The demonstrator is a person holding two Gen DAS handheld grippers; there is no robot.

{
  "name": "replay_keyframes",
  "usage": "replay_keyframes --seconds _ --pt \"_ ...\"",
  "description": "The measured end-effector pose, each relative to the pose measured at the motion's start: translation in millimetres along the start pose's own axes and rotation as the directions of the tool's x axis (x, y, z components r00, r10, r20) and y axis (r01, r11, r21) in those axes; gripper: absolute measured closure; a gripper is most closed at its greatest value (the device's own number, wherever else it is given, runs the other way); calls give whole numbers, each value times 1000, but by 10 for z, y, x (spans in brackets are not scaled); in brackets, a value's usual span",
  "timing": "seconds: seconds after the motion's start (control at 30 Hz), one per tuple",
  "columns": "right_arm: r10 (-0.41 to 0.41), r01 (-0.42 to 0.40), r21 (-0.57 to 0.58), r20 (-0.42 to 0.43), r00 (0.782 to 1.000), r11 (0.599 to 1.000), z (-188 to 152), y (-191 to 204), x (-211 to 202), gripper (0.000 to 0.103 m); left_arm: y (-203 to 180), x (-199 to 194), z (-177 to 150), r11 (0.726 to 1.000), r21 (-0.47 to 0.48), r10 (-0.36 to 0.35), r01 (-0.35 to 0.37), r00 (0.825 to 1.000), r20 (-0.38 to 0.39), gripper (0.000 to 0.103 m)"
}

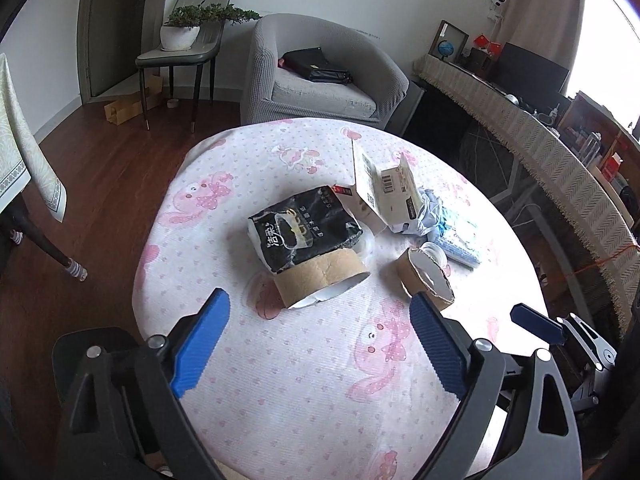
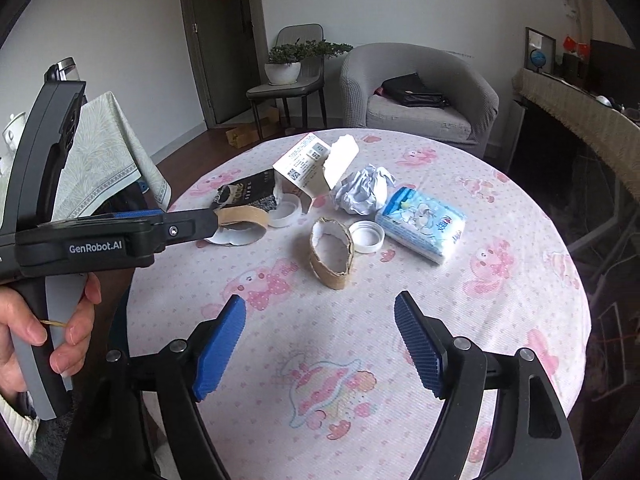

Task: Collect trash
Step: 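Bring both open tools back over the table, then grasp the brown tape roll with the left tool while the right tool grasps the cardboard ring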

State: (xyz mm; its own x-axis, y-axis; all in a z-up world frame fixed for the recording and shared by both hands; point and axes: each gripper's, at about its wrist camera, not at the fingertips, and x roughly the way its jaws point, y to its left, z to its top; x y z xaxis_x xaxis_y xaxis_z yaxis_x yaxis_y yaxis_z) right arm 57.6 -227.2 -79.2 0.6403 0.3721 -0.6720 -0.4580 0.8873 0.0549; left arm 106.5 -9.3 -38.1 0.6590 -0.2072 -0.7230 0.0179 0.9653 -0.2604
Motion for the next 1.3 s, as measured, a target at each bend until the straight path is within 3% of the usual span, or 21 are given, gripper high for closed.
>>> replay_keyframes --seconds 0.37,0.77,1.13,1.3 --pt "-3 1 -64 -28 1000 998 -89 -53 72 24 -124 288 54 995 -35 93 -94 995 -23 10" --pt "14 -16 -67 -24 1000 998 -122 -100 76 24 -146 485 88 975 -44 219 -220 975 -31 10" --pt "30 -31 -65 -21 999 997 -72 -98 170 24 -114 552 111 972 -42 230 -231 972 -42 10" --pt "36 -37 -32 -16 999 999 -25 -139 220 24 -129 519 98 979 -27 203 -204 979 -30 25"
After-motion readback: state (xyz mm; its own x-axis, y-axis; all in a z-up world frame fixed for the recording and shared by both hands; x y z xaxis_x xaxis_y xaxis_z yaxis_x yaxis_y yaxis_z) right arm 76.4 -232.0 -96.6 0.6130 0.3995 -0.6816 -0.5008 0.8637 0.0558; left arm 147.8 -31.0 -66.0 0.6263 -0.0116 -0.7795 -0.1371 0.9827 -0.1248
